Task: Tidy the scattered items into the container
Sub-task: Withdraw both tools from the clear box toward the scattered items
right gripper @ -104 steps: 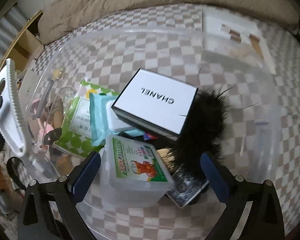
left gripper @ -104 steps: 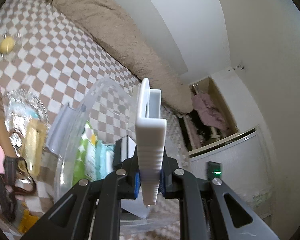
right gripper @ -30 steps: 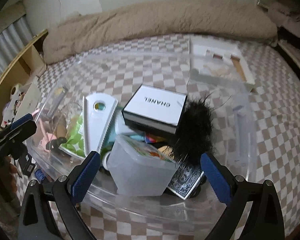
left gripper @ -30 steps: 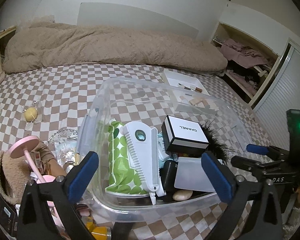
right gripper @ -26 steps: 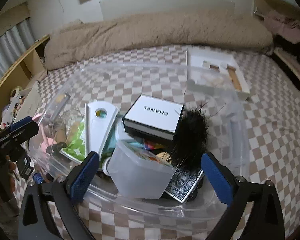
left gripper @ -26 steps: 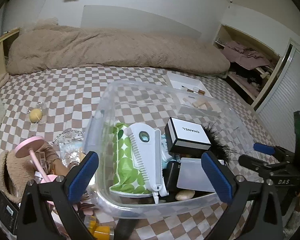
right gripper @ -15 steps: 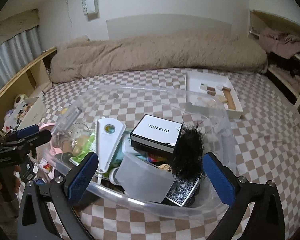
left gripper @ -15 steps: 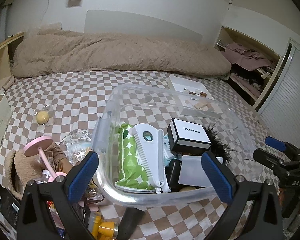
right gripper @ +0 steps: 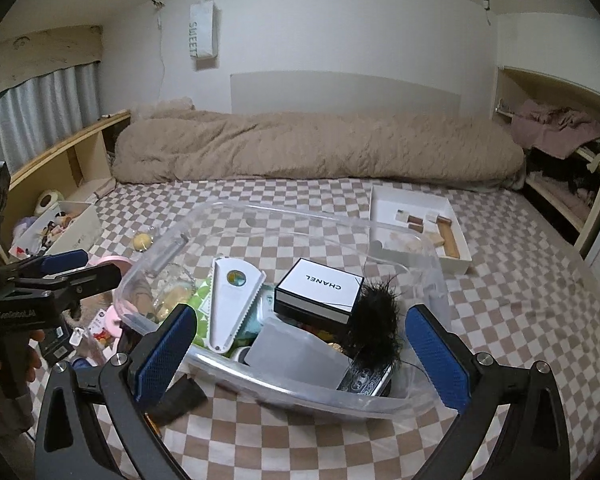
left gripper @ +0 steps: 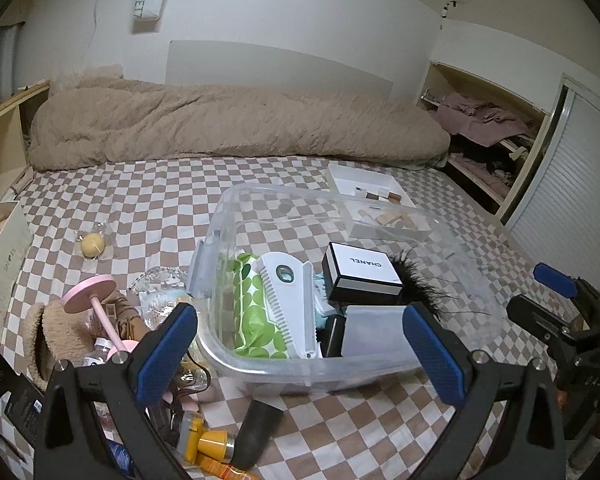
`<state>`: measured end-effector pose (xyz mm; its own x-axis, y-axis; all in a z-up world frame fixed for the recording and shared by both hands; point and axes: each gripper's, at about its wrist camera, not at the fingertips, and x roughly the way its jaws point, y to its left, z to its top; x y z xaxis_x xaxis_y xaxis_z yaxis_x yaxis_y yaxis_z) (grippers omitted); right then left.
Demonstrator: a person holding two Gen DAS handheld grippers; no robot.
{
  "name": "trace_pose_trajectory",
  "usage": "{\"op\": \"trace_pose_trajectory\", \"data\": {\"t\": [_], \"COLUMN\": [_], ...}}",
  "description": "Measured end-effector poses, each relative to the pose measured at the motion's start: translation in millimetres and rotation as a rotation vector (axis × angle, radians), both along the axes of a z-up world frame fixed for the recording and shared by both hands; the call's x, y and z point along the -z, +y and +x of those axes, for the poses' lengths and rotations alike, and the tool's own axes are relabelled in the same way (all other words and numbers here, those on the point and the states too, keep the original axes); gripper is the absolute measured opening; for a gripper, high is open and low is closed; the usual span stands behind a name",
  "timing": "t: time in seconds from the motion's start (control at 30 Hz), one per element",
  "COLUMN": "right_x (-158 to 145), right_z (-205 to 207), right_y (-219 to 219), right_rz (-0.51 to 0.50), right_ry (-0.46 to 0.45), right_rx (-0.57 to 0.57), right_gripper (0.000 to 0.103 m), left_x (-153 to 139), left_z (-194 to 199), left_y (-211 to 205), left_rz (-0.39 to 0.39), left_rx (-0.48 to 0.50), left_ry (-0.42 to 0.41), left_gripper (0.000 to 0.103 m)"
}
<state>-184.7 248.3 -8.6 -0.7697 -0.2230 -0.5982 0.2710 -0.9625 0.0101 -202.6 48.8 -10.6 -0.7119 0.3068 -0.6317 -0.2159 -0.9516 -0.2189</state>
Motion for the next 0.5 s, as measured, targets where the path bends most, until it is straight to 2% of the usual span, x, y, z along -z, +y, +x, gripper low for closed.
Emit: {"op": "trace_pose_trajectory", "data": {"t": [0.5], "right_x": [-11], "right_z": [32], "right_y": [2], "right_rz": [-0.033], "right_ry": [0.076], "right_rx": [0.016], "right_gripper": [0.103], "left_x": [-20], "left_z": [36], "left_y": [-18], "left_rz": [-0.029], "left_rx": [-0.045], "left_ry": [0.072], "left_gripper": [0.103]}}
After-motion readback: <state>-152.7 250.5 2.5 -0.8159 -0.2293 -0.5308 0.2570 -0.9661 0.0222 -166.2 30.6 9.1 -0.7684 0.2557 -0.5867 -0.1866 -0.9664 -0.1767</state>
